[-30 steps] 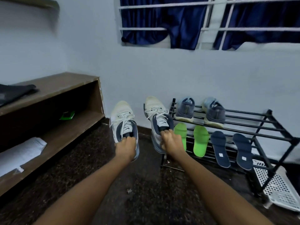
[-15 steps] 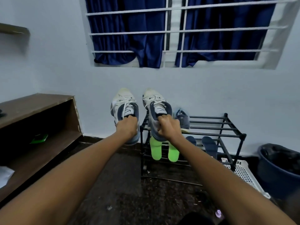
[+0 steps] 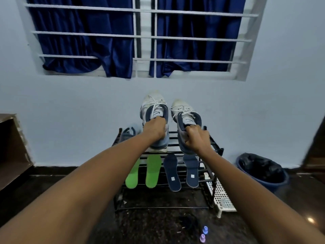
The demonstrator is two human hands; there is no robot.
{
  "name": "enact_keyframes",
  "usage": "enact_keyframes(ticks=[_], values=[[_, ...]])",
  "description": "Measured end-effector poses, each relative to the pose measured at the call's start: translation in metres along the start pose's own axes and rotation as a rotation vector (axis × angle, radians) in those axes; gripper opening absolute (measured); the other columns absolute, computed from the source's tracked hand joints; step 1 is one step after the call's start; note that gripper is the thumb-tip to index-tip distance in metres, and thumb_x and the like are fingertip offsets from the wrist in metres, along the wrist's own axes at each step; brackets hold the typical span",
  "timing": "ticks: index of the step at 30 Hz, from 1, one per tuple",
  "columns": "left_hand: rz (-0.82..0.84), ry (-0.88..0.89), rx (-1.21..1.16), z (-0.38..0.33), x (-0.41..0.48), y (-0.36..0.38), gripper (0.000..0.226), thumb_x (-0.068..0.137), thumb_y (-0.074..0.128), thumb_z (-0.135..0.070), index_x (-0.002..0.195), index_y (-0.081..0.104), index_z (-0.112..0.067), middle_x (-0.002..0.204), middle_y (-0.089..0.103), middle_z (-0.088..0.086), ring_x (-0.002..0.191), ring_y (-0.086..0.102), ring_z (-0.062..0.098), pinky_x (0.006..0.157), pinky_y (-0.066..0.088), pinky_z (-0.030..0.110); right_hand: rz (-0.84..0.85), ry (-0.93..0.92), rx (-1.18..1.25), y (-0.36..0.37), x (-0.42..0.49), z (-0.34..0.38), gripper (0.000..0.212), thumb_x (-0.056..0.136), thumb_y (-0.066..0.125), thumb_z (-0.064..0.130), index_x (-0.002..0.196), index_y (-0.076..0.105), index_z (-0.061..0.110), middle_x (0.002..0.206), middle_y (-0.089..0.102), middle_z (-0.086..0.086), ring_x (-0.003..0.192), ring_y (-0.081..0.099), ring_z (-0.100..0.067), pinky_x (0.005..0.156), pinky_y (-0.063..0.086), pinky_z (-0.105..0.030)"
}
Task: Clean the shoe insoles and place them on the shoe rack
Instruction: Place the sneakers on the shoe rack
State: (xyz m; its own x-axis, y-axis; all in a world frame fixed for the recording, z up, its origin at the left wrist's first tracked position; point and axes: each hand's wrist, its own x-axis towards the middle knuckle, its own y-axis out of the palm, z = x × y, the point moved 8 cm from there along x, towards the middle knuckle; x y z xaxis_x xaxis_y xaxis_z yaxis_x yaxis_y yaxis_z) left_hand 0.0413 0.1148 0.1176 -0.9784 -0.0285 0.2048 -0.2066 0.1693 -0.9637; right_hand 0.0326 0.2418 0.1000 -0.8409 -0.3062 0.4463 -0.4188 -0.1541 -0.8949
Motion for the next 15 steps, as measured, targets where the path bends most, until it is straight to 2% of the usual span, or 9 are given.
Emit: enact_keyframes(ticks=[7, 11, 15], values=[[0.068, 0.098, -0.025, -0.055, 0.049, 0.054, 0.023, 0.088, 0.060, -0.010, 0.109, 0.056, 0.000, 0.119, 0.058, 0.017, 0.110, 0.058, 0.034, 0.080, 0.044, 0.035, 0.057, 0.103, -0.060, 0.031, 0.012, -0.070, 0.023, 0.089, 0.047, 0.021, 0.106, 0.055, 0.008, 0.115, 0.057, -0.009, 0.110, 0.049, -0.027, 0.074, 0.041, -0.036], [0.115, 0.116, -0.045, -0.070, 0.069, 0.083, 0.018, 0.089, 0.057, -0.007, 0.105, 0.056, -0.001, 0.116, 0.058, 0.016, 0.107, 0.058, 0.033, 0.074, 0.039, 0.032, 0.101, 0.111, -0.100, 0.051, 0.019, -0.090, 0.024, 0.089, 0.046, 0.021, 0.107, 0.054, 0.006, 0.116, 0.056, -0.011, 0.111, 0.047, -0.028, 0.077, 0.042, -0.036], [0.144, 0.115, -0.048, -0.075, 0.083, 0.104, 0.019, 0.089, 0.056, -0.006, 0.106, 0.056, 0.001, 0.114, 0.057, 0.016, 0.105, 0.058, 0.032, 0.073, 0.040, 0.032, 0.118, 0.122, -0.093, 0.066, 0.031, -0.102, 0.023, 0.089, 0.046, 0.020, 0.105, 0.054, 0.005, 0.112, 0.057, -0.011, 0.108, 0.049, -0.029, 0.074, 0.041, -0.035]])
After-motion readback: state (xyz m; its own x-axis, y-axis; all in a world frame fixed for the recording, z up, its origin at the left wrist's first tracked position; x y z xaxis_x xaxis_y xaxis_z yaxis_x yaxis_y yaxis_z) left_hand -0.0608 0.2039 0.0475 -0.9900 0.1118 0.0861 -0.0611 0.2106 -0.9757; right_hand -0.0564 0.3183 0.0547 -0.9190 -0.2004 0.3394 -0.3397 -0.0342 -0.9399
